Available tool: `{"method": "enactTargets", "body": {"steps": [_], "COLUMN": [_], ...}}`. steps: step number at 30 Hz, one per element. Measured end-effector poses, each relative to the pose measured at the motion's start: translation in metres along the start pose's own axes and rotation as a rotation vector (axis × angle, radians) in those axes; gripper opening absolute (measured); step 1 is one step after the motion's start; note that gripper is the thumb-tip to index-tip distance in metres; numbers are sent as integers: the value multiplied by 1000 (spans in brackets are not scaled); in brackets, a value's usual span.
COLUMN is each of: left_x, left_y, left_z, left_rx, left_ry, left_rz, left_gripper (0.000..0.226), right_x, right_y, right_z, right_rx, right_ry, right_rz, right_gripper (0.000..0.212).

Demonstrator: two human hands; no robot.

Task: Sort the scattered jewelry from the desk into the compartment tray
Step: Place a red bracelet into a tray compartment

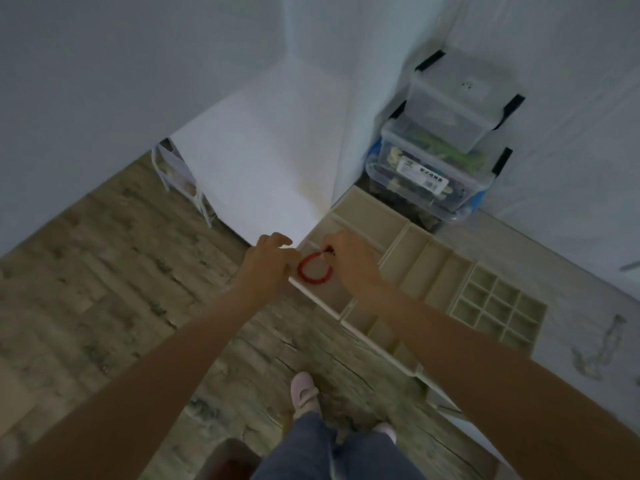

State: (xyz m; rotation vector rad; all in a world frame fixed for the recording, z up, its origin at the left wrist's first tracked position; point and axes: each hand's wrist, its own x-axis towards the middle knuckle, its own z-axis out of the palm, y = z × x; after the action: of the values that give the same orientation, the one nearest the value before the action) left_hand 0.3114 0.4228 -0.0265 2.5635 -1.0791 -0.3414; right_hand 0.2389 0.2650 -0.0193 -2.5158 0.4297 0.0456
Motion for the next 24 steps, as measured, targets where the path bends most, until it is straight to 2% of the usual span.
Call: {"method": "enactTargets", "body": {"steps": [3,5,8,10,14,19,24], "left_x": [-12,-16,-16,-16,-19,-15,-13], "left_y": [5,8,5,2,-2,-6,-5], "left_z": [-2,-4,-9,-12,-13,-8,-7], "left_rx": [231,347,508,579,574,568,593], "left_ry": [5,-32,-98,-117,-140,-86,-84], "left_rz": [154,203,211,193,198,299,337], "left_gripper": [48,48,45,46,50,59,49], "right_x": [1,4,5,4,-4,-7,-1], "right_y": [-5,-5,-2,-1,4,10,9], "right_z": [-1,3,8,7,4,10,17], "right_rx": [35,-13,-109,-109,-129,-247,-236], "right_ry": [4,-25,-68,-37,34,-6,45], "right_rz": [-56,-88,-92,-94,-98,-136,-78], "right_gripper": [20,19,18,19,21,25,23]}}
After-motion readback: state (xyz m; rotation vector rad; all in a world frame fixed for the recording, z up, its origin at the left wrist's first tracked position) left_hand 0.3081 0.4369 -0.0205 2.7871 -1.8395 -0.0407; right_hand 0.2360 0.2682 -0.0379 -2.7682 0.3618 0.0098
